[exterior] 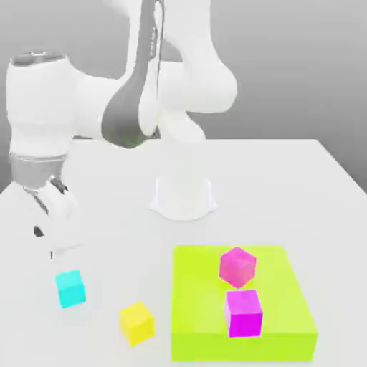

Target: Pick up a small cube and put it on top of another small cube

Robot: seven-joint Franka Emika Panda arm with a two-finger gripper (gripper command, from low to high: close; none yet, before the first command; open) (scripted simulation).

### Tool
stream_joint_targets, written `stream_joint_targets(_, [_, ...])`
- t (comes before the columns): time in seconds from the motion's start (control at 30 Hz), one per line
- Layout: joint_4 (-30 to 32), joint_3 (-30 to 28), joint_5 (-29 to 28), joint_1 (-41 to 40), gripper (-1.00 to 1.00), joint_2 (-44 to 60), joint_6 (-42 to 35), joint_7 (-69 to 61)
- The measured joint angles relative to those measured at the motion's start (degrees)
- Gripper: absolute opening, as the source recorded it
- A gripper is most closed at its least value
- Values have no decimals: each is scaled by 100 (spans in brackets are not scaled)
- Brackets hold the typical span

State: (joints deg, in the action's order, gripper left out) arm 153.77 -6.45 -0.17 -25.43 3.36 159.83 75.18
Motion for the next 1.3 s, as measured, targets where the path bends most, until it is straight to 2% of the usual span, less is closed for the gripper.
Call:
stream_joint_targets(0.23, [-85, 351, 599, -336, 0, 1453, 1094, -253])
stream_joint_targets(0.27, [-109, 387, 619, -369, -100, 1584, 1199, -271])
stream_joint_targets(0.5, [-108, 404, 606, -387, -100, 1578, 1200, -260])
stream_joint_targets(0.7, [107, 180, 260, -233, -100, 470, 309, 5])
stream_joint_targets(0.93, [-256, 927, 9, 1077, -100, -116, -635, 639])
stream_joint_targets(1.1, [-374, 911, -120, 1163, -100, 636, 0, 805])
stream_joint_targets(1.13, [-387, 899, -145, 1172, 100, 832, 182, 822])
stream_joint_targets(1.3, [-387, 899, -145, 1172, 100, 832, 182, 822])
